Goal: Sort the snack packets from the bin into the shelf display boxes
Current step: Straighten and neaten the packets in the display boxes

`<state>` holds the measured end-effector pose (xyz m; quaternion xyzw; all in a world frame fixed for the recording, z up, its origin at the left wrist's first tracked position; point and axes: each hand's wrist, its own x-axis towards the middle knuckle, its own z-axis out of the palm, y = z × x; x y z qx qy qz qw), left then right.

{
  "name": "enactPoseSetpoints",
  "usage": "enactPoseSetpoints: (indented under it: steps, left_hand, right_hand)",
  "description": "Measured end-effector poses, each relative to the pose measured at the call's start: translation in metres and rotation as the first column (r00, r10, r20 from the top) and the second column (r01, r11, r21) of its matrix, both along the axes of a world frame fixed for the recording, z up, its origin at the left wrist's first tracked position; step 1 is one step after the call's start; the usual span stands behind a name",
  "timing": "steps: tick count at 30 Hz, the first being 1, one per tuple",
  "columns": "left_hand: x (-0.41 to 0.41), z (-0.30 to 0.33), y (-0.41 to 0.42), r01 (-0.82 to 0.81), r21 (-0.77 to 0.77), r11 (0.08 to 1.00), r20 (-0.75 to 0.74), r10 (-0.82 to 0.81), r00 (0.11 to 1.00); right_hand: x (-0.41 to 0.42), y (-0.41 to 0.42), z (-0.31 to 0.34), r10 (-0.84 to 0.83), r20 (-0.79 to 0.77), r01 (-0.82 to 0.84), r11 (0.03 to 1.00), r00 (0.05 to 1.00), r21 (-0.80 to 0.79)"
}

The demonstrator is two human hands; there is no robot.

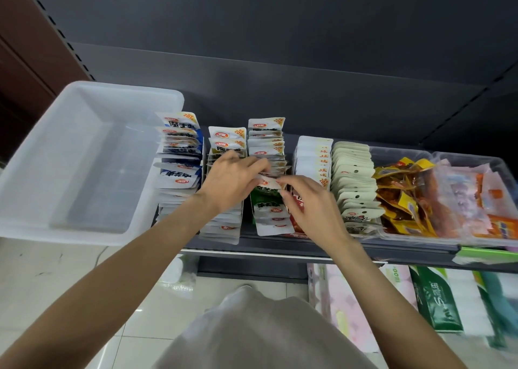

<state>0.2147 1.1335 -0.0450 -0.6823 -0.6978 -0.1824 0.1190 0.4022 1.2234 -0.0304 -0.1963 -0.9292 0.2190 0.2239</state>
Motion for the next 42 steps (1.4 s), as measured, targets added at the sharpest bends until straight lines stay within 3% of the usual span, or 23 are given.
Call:
enactPoseSetpoints:
  steps: [2, 4, 7, 10, 14, 19, 25, 30, 33, 35, 37, 38, 42]
  left_hand:
    - [0.0, 0.002, 0.001, -0.008, 0.013, 1.0, 0.004, 0.008, 1.0]
    - [0.0, 0.002, 0.001, -0.006, 0.009, 1.0, 0.008, 0.006, 1.0]
    - [0.0, 0.003, 0.001, -0.011, -0.007, 1.0, 0.01, 0.011, 1.0]
    - [0.001, 0.004, 0.001, -0.011, -0.014, 1.0, 0.015, 0.011, 1.0]
    - [0.001, 0.007, 0.0, 0.007, -0.034, 0.999, 0.034, -0.006, 0.999]
    - [0.003, 0.013, -0.003, 0.061, -0.052, 0.997, 0.099, -0.056, 0.993]
    - [0.003, 0.024, -0.001, 0.011, -0.072, 0.997, 0.207, 0.005, 0.978]
    - [0.012, 0.024, -0.007, -0.064, -0.058, 0.996, 0.245, 0.076, 0.967]
    - [0.031, 0.02, -0.027, -0.267, 0.038, 0.963, 0.487, 0.215, 0.847]
    - [0.049, 0.017, -0.041, -0.428, 0.02, 0.904, 0.69, 0.297, 0.66]
    - [0.066, 0.017, -0.049, -0.459, -0.089, 0.884, 0.804, 0.336, 0.491]
    - [0.072, 0.017, -0.05, -0.446, -0.135, 0.885, 0.806, 0.36, 0.47]
    - [0.084, 0.015, -0.035, -0.389, -0.234, 0.891, 0.707, 0.43, 0.561]
  right_hand:
    - [0.017, -0.004, 0.002, 0.078, 0.056, -0.077, 0.997, 0.995, -0.013]
    - [0.024, -0.006, -0.005, 0.205, 0.23, -0.207, 0.978, 0.951, -0.017]
    - [0.017, -0.007, -0.021, 0.193, 0.424, -0.284, 0.945, 0.885, 0.162]
    - [0.001, -0.006, -0.031, 0.119, 0.404, -0.251, 0.923, 0.907, 0.291]
    - [-0.006, -0.008, -0.027, 0.033, 0.421, -0.184, 0.929, 0.906, 0.323]
    - [-0.017, -0.005, -0.003, -0.008, 0.424, -0.116, 0.957, 0.906, 0.266]
    - [-0.021, -0.003, -0.002, -0.132, 0.18, 0.116, 0.989, 0.975, 0.096]
    - [-0.021, -0.025, -0.01, -0.372, 0.04, 0.369, 0.891, 0.927, -0.264]
    - [-0.027, -0.028, -0.018, -0.342, 0.072, 0.346, 0.878, 0.937, -0.332]
    - [-0.029, -0.029, -0.021, -0.332, 0.095, 0.343, 0.861, 0.938, -0.375]
    - [-0.03, -0.029, -0.024, -0.329, 0.099, 0.341, 0.852, 0.939, -0.398]
    - [-0.029, -0.029, -0.026, -0.323, 0.098, 0.335, 0.853, 0.941, -0.4]
    - [-0.029, -0.029, -0.028, -0.277, 0.092, 0.288, 0.839, 0.956, -0.461]
